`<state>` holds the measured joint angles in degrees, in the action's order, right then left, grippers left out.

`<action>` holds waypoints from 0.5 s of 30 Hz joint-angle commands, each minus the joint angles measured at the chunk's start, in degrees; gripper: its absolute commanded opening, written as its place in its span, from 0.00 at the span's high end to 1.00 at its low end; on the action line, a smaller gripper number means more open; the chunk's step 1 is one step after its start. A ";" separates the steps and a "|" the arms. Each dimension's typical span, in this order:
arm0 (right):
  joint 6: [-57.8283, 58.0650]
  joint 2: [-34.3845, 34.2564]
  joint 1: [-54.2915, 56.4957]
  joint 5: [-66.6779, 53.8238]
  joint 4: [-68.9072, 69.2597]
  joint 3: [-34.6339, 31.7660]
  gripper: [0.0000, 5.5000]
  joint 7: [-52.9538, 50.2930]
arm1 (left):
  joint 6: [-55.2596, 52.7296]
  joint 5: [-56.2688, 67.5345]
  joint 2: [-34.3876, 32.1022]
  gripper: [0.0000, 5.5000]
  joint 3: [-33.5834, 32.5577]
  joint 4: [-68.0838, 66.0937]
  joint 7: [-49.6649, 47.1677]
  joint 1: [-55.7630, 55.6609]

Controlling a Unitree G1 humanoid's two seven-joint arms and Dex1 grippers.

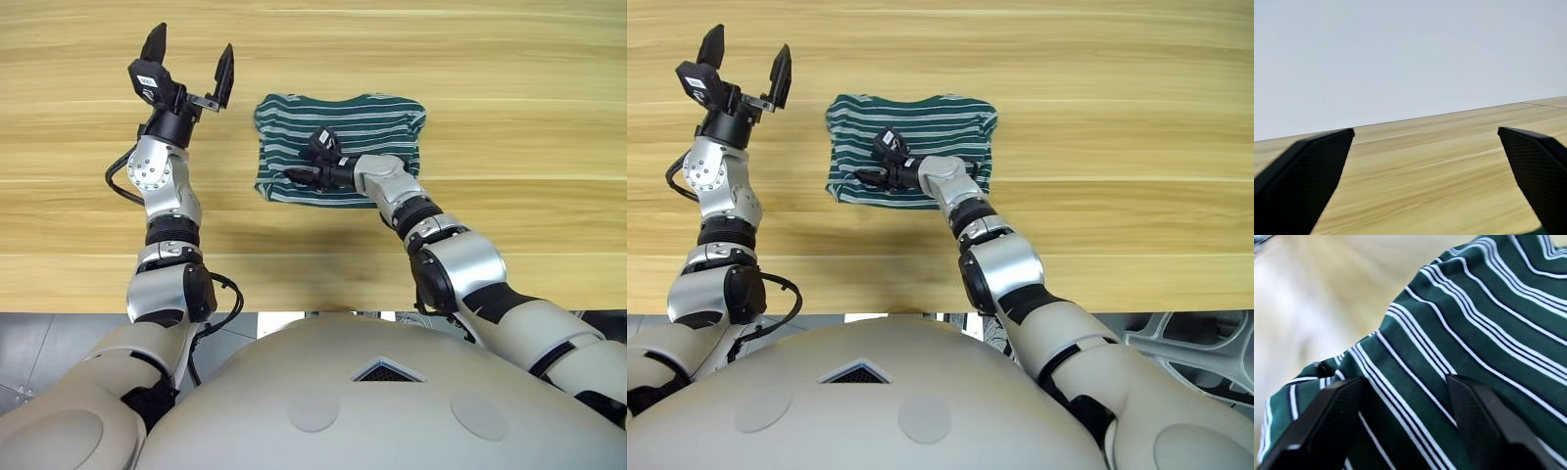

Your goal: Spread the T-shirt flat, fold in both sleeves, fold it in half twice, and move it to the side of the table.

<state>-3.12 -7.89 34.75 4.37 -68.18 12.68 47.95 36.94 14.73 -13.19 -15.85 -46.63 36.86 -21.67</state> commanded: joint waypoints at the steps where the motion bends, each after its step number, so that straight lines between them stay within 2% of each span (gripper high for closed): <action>1: -5.89 2.63 -6.41 3.92 3.46 6.54 0.43 11.95 | -0.49 0.25 -0.51 0.02 0.67 1.42 -0.30 -0.06; 5: -17.75 17.56 -9.71 4.05 8.95 8.41 0.43 27.34 | -1.06 1.02 -0.17 0.02 1.40 2.69 0.85 0.10; 9: -27.10 29.23 -9.33 2.45 9.55 7.45 0.43 37.00 | -1.31 1.21 0.33 0.02 2.37 3.26 1.65 0.08; 11: -29.69 32.18 -8.89 -1.45 10.82 4.45 0.43 39.69 | -1.29 1.20 0.59 0.02 2.95 3.76 1.88 0.19; 15: -23.40 32.60 -11.16 -19.14 20.83 -4.88 0.43 44.36 | -1.28 1.21 0.84 0.02 3.78 5.45 1.73 1.09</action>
<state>-29.29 24.09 24.65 -9.19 -51.67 10.80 91.05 36.42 15.77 -12.41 -12.58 -42.45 38.33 -21.35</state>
